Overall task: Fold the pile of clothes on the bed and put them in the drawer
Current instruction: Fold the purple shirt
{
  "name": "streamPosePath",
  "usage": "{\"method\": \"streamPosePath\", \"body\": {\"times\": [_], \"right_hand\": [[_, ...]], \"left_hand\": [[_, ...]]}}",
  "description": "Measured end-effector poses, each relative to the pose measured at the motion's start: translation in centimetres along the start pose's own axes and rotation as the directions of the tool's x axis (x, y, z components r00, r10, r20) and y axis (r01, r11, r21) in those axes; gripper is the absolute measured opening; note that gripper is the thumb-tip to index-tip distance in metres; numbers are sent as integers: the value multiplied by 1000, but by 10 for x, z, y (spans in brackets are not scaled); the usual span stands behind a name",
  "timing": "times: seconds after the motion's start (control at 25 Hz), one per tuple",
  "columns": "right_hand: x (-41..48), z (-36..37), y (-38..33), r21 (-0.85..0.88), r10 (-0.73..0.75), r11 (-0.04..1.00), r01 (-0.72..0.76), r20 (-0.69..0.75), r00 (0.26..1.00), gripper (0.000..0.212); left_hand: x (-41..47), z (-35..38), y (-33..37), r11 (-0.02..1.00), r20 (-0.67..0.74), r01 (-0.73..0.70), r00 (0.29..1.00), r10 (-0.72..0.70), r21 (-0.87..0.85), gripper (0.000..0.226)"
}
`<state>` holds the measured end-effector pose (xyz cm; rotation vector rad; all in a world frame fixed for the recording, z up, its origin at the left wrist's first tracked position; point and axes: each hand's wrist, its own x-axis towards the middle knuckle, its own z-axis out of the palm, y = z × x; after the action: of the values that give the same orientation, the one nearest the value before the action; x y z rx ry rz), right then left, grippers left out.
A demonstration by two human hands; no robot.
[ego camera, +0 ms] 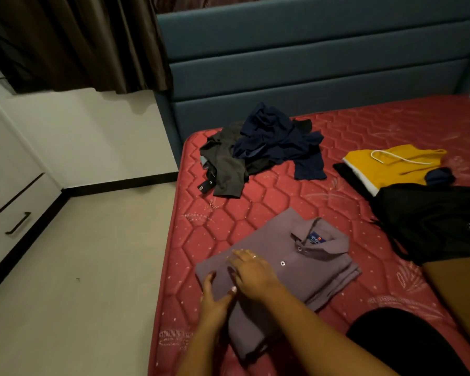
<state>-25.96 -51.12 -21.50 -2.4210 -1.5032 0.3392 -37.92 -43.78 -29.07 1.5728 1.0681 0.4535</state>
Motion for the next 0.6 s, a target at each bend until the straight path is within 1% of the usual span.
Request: {"method": "streamPosePath", "body": {"times": [0.04, 0.08, 0.12, 0.16, 0.24, 0.32, 0.36, 0.4, 0.44, 0.48, 0.52, 0.56, 0.6], "right_hand": [[-3, 5, 15, -68, 16, 998, -15, 17, 1000, 54], [-9, 12, 26, -104, 43, 994, -38, 52, 998, 60], [-17, 22, 37, -132, 49, 990, -42, 53, 997, 65], [-23, 34, 46, -153, 65, 987, -51, 87, 994, 67], [-32, 52, 58, -156, 82, 985, -68, 83, 993, 59], [-32, 53, 61, -120, 67, 991, -58, 79, 995, 55], [-31, 51, 61, -85, 62, 995, -55, 82, 995, 54], [-31, 49, 60, -87, 58, 995, -52, 75, 995, 54], [-33, 47, 60, -91, 57, 995, -51, 72, 996, 53], [-34, 45, 62, -107, 51, 993, -43, 72, 996, 52], [-35, 43, 66, -123, 51, 991, -43, 66, 997, 52], [-34, 40, 71, -138, 78, 988, -70, 50, 996, 53], [-31, 36, 78, -139, 124, 983, -119, 28, 992, 55]], "left_hand": [[1, 3, -3, 999, -10, 25, 1000, -25, 24, 48], [4, 5, -8, 999, -21, 36, 999, -36, 26, 43], [6, 7, -15, 998, -33, 43, 999, -42, 34, 37], [11, 8, -23, 998, -48, 31, 998, -29, 57, 34], [17, 7, -35, 997, -54, 44, 998, -40, 64, 38], [21, 6, -39, 999, -60, 24, 998, -21, 41, 38], [14, 7, -30, 999, -68, 24, 997, -22, 30, 32], [5, 5, -16, 999, -87, 13, 996, -10, 44, 24], [-5, 6, -4, 998, -107, 5, 994, 2, 66, 22], [-14, 7, 6, 992, -133, -8, 991, 25, 128, 23], [-20, 9, 12, 971, -192, -27, 978, 74, 236, 27], [-25, 11, 15, 906, -254, -71, 948, 190, 416, 34], [-27, 16, 14, 805, -228, -126, 923, 309, 580, 44]]}}
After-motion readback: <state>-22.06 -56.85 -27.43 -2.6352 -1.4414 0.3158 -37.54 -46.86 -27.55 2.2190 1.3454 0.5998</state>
